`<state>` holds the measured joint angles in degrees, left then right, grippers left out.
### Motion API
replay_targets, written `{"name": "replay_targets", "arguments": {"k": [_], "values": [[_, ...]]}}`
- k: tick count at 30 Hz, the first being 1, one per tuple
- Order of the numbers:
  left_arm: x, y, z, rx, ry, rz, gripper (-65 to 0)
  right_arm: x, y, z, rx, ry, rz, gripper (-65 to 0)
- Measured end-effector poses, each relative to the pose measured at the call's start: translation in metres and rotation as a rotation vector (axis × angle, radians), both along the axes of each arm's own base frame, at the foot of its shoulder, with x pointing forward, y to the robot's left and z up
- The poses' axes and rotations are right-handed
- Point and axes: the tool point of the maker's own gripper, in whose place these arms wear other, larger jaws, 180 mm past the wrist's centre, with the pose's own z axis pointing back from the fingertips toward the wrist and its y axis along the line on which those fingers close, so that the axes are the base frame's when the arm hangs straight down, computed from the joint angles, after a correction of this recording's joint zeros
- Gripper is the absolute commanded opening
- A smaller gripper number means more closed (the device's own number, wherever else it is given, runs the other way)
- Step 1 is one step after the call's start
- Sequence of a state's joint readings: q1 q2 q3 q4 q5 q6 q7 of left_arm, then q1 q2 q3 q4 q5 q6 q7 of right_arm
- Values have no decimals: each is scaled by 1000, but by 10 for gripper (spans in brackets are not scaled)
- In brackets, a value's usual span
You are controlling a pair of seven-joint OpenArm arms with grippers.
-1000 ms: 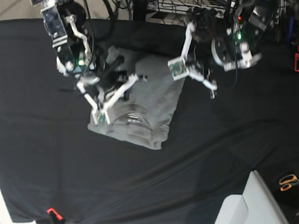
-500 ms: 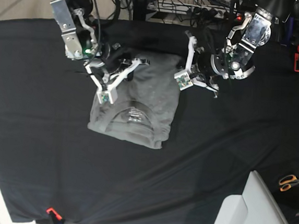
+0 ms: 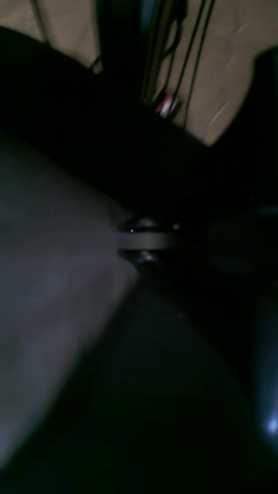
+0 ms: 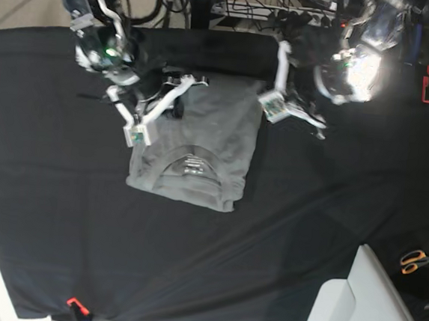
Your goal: Fold the T-shirt properly
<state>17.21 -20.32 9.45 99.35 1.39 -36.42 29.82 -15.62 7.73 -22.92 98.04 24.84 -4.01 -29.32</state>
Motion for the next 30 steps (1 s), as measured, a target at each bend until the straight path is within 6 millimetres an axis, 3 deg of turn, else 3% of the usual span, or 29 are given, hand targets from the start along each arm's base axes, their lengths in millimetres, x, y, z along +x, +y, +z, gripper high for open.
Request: {"name": "replay_targets", "arguments": {"k": [3, 7, 12, 14, 16, 19, 24, 27, 30], "values": [[8, 35, 26, 23, -83, 88, -650, -5, -1, 25, 32, -61, 4, -642], [-37, 85, 6, 140, 29, 147, -650, -39, -13, 7, 3, 35, -10, -642], [-92, 115, -6, 198, 145, 159, -650, -43, -82, -22, -121, 111, -223, -642], [-113, 119, -11, 217, 195, 161, -650, -54, -88, -24, -126, 125, -236, -642], [-128, 111, -15, 199, 234, 142, -650, -71, -81, -29, -107, 174, -228, -642], [-133, 106, -16, 180, 240, 158, -650, -81, -76, -32, -96, 196, -222, -642], [-149, 99, -20, 167, 276, 163, -650, -91, -85, -34, -110, 207, -246, -642], [-166, 89, -27, 168, 317, 118, -650, -113, -106, -42, -143, 265, -293, -642], [-197, 88, -41, 244, 376, 40, -650, -121, -127, -41, -172, 276, -339, -642]]}}
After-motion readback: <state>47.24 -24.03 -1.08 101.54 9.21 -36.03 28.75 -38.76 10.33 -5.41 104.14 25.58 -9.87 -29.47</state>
